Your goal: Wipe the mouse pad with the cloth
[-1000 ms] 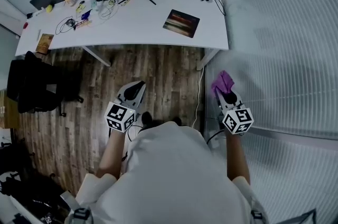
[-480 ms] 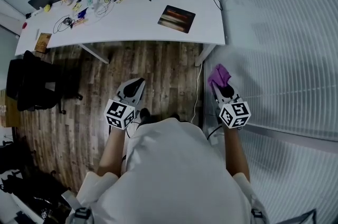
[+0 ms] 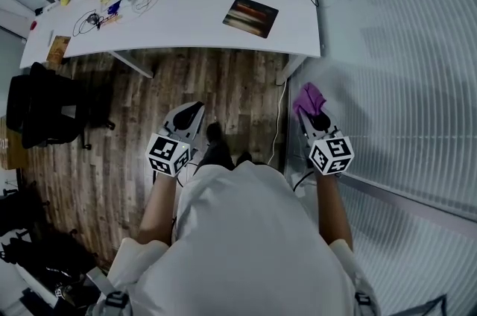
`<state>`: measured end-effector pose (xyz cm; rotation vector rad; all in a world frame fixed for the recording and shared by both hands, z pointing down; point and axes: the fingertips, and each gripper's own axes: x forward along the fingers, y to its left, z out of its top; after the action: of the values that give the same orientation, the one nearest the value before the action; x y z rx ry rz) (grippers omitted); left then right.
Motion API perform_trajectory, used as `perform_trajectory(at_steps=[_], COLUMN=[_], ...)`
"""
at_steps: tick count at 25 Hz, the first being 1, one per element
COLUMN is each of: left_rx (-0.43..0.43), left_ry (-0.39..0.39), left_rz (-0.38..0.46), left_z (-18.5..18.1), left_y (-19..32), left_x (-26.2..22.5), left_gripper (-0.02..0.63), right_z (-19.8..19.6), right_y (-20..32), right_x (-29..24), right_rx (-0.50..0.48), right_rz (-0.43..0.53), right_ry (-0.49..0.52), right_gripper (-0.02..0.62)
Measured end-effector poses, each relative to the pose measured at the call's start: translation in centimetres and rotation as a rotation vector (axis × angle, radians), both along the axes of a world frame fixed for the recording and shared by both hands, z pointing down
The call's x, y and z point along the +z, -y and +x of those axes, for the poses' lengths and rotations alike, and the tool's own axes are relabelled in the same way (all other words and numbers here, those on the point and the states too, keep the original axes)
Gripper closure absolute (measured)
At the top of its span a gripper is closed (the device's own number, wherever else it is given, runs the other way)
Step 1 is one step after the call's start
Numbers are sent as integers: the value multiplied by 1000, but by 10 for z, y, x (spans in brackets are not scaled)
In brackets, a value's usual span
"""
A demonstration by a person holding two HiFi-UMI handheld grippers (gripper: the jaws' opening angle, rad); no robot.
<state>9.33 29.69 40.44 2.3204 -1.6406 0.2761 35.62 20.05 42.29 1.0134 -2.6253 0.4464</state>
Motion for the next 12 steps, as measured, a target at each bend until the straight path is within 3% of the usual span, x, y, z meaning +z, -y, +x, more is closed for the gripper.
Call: perform_trajectory(at_steps=[12], left_rx=[38], left_ry=[-3], left_rz=[-38], left_z=[-47], left_y=[73], left_x=[19], left_gripper=[575], right_z=[-28], right_y=[55], right_x=[15], right_rx=[53], right_rz=[-56], right_ry=[-41], right_gripper=[468])
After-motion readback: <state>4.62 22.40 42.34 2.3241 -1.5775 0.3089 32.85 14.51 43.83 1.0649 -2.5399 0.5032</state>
